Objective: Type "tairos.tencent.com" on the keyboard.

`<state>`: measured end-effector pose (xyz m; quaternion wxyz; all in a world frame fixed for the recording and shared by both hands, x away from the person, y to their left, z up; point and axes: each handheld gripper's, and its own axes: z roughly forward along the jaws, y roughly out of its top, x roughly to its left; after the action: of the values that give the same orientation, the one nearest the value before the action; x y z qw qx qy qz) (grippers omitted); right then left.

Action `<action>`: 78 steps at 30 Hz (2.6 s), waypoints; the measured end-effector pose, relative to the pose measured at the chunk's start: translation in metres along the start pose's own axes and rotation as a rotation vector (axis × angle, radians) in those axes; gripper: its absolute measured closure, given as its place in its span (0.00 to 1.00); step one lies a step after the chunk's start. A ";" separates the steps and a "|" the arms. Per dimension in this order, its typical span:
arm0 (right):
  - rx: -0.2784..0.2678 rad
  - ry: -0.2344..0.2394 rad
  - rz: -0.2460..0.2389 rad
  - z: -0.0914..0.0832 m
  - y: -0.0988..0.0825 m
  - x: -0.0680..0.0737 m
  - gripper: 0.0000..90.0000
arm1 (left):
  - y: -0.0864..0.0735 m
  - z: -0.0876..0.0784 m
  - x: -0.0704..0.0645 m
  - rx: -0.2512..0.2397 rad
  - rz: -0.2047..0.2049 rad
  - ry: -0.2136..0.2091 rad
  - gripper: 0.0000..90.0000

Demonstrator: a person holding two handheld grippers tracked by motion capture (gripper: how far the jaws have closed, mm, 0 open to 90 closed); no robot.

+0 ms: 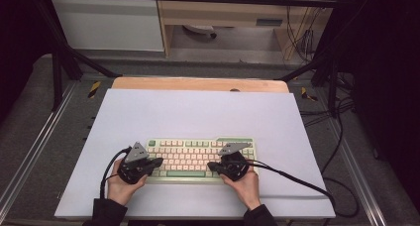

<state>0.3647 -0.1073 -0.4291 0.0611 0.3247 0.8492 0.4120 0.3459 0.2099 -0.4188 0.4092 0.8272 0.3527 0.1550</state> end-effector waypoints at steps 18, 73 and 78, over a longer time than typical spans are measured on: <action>0.003 -0.003 -0.003 -0.001 0.000 0.000 1.00 | 0.000 0.000 0.000 -0.003 0.000 -0.003 1.00; -0.034 -0.038 0.011 -0.024 -0.002 -0.011 1.00 | 0.008 0.031 -0.024 0.052 0.058 -0.049 1.00; -0.035 -0.039 0.009 -0.024 -0.002 -0.011 1.00 | 0.008 0.031 -0.025 0.052 0.059 -0.050 1.00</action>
<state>0.3633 -0.1307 -0.4161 0.0813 0.3354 0.8389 0.4209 0.3489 0.1713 -0.4309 0.3916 0.8511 0.3216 0.1373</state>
